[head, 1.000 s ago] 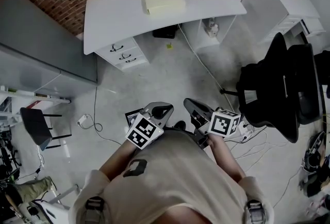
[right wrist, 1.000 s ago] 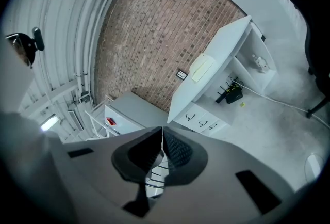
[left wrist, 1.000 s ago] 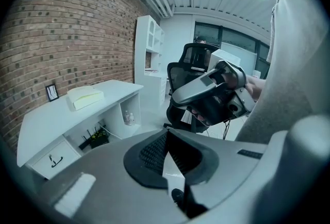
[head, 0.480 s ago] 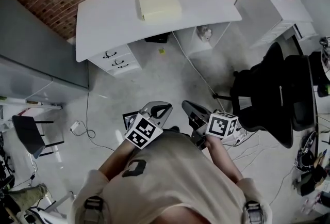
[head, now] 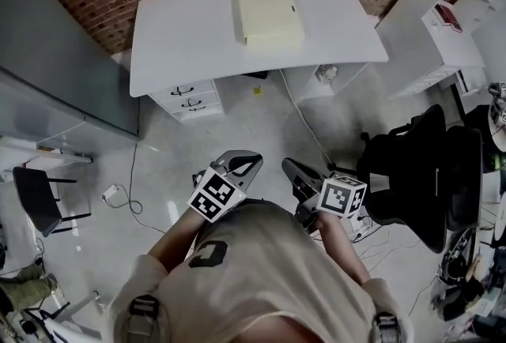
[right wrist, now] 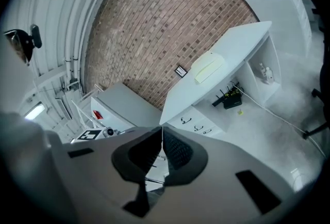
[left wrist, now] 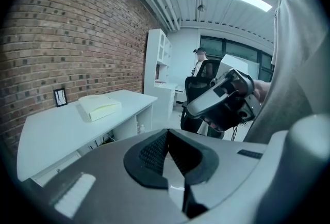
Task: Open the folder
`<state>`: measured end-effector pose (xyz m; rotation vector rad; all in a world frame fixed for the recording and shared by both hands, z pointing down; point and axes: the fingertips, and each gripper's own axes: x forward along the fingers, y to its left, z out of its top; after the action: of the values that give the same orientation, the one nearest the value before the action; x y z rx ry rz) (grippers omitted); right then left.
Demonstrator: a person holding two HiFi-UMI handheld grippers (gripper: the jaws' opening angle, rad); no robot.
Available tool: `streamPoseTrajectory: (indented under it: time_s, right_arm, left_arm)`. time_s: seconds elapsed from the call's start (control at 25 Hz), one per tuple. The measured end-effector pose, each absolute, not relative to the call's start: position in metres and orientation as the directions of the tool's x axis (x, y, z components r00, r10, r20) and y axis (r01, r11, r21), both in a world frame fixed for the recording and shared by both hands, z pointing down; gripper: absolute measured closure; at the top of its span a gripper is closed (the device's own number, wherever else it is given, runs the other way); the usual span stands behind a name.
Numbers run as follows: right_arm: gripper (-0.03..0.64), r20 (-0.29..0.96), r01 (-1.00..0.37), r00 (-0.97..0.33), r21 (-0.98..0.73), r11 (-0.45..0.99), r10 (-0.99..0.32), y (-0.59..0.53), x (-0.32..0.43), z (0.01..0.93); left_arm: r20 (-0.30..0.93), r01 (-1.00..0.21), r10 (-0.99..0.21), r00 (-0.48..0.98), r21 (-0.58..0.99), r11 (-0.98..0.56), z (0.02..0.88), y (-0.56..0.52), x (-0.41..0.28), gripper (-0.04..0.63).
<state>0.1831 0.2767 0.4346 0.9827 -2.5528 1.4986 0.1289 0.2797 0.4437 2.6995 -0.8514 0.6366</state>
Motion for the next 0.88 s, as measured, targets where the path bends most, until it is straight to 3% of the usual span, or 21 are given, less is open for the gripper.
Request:
streamPoseTrajectory:
  time_s: [0.88]
  right_arm:
    - [0.611, 0.445, -0.588, -0.800, -0.716, 0.376, -0.403, 0.237, 0.057, 0.444]
  left_arm:
    - [0.387, -0.681, -0.590, 0.709, 0.158, -0.715, 0.455, 0.225, -0.015, 0.592]
